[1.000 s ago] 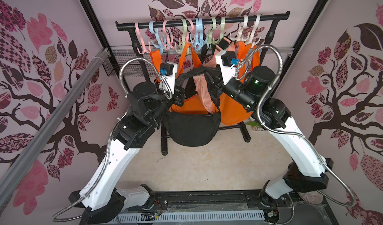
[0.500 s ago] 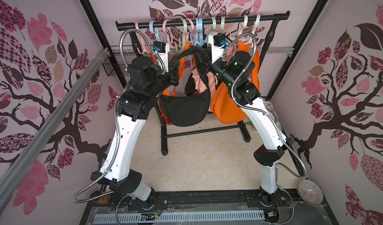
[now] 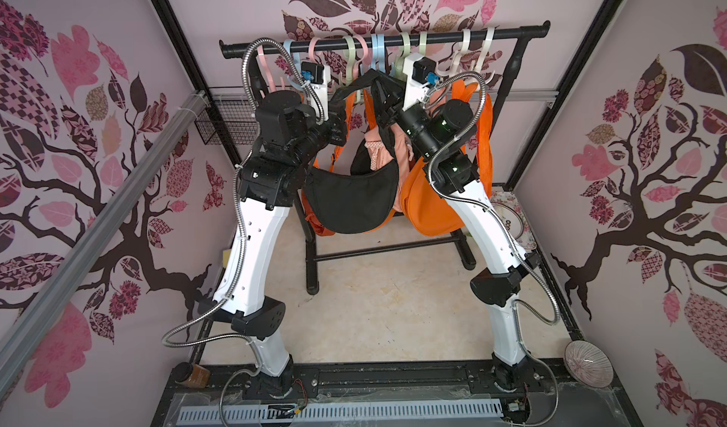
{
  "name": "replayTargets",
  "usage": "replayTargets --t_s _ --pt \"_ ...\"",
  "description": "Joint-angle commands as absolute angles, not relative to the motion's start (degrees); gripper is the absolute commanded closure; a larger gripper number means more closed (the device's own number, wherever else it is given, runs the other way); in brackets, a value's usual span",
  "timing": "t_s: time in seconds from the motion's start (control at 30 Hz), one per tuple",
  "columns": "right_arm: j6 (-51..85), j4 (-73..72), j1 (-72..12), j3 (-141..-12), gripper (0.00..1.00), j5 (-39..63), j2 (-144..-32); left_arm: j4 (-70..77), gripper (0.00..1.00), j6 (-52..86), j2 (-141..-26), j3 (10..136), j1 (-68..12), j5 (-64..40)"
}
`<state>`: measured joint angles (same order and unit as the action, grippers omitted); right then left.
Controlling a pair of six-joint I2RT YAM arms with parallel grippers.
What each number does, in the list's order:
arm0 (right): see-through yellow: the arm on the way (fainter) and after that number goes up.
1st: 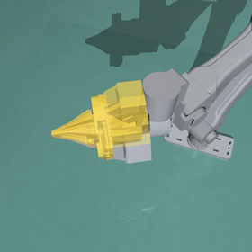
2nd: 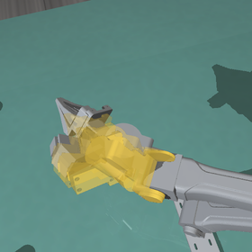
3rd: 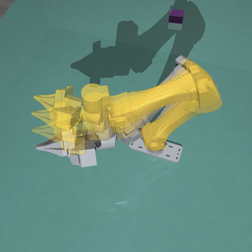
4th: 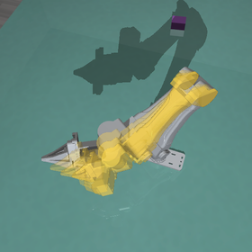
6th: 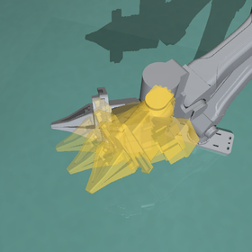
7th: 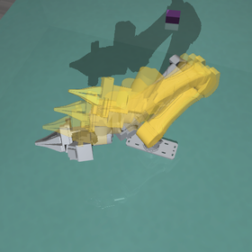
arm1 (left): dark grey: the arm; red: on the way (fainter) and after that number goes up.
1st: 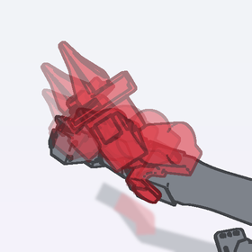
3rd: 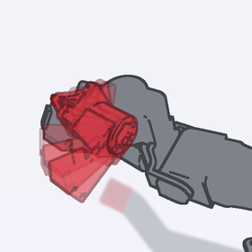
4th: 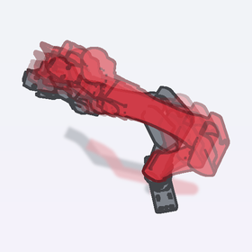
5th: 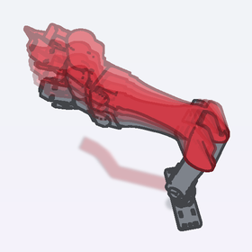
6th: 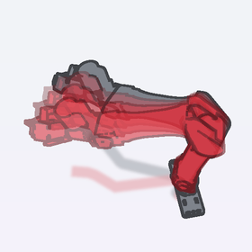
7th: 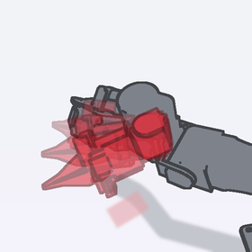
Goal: Hang the bag on a hook
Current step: Hang the bag on the hook.
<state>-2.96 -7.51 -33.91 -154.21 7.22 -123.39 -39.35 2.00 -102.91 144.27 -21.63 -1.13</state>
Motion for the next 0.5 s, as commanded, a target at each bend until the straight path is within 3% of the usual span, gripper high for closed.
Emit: replayTargets --t_s 0.0,0.27,0.47 --pt "-1.3 -18.5 -29.3 -158.4 1.00 -1.5 -125.9 -44.2 1.00 3.3 -105.3 149.7 -19.0 3.7" --pt "-1.7 -17.0 -29.4 -157.9 1.00 0.0 -130.7 -44.4 1.00 6.9 -111.4 155.6 -14.0 0.8" --pt "-0.4 -14.7 -29.4 -158.5 1.00 0.7 -132.1 -43.5 1.00 5.8 -111.1 153.0 -13.9 1.0"
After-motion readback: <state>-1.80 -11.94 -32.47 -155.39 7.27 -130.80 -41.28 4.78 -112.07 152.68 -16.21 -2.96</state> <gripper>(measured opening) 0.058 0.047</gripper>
